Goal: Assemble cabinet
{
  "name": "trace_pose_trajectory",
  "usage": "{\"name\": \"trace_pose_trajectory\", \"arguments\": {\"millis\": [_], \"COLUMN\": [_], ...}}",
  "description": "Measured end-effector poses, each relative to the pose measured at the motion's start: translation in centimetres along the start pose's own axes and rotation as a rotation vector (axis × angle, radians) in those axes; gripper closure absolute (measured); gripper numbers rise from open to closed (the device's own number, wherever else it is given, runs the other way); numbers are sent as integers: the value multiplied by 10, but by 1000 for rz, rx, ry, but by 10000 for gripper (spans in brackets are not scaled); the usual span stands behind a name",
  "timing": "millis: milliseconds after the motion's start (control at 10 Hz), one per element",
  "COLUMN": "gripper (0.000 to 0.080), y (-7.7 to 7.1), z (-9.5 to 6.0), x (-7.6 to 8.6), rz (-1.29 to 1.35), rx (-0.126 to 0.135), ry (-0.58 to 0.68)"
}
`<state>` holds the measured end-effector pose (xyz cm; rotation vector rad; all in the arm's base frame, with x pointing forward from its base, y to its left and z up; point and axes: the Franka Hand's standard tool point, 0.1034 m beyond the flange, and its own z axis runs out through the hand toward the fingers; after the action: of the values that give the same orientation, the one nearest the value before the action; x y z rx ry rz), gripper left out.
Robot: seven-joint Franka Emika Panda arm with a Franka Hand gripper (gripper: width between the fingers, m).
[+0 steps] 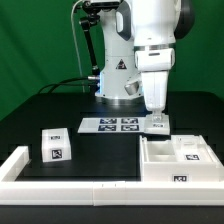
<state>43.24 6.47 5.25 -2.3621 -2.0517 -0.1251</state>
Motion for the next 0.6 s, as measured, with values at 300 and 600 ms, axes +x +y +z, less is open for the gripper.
{"name": "trace_pose_trajectory", "arguments": {"millis": [300,600], "gripper": [729,729], "y": [18,23], "z": [3,2], "x": [-2,1], "rz": [11,31], "rx": [10,-13], "ry": [0,10]}}
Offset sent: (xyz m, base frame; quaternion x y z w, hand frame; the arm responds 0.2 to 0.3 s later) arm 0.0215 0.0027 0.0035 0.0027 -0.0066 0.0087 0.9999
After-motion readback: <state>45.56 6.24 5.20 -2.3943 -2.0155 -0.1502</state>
